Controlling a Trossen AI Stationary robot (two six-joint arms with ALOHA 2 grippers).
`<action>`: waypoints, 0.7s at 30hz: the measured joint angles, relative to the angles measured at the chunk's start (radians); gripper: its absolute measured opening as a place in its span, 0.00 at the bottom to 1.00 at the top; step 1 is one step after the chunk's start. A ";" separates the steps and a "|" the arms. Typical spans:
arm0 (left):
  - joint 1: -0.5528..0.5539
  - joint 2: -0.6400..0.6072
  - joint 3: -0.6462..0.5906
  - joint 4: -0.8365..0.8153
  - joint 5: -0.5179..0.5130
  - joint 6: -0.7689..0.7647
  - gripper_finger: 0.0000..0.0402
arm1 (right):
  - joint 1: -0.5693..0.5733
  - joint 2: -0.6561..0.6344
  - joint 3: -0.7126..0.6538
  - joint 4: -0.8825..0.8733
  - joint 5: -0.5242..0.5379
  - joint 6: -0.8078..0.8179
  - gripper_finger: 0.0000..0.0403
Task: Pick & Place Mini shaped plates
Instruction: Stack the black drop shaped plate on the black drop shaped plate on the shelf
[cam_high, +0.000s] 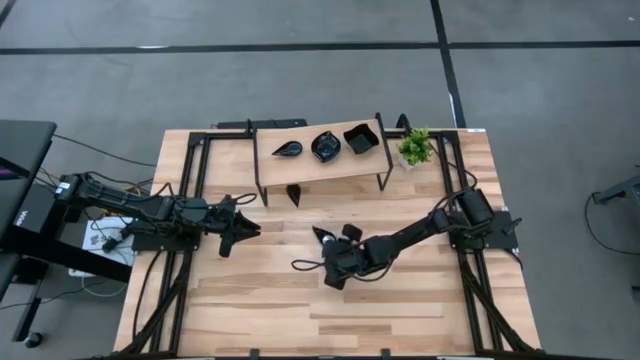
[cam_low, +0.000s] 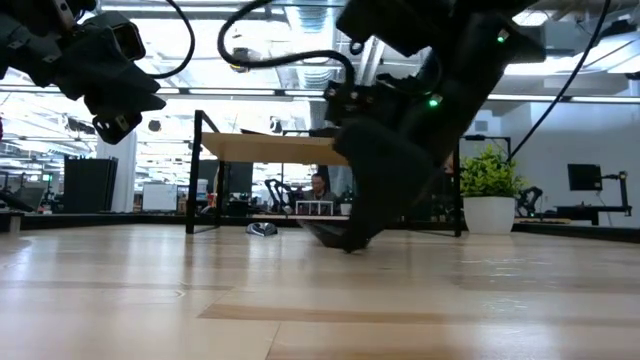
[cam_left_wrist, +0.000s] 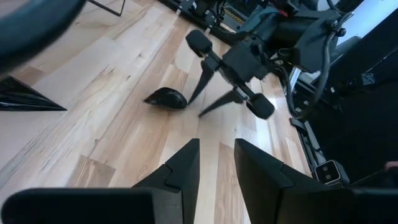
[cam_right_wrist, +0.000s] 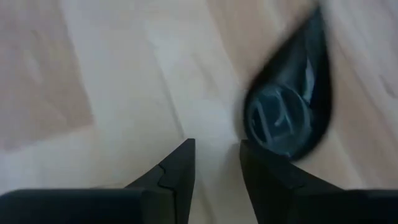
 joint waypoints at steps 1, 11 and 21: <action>0.000 0.000 0.000 0.000 0.000 0.000 0.25 | 0.000 -0.007 -0.001 -0.022 0.005 0.000 0.30; 0.000 0.000 0.000 0.000 0.000 0.000 0.25 | -0.002 -0.031 0.001 -0.167 0.043 0.051 0.30; 0.000 0.000 0.000 0.000 0.000 0.000 0.25 | -0.001 -0.031 0.001 -0.210 0.099 0.290 0.30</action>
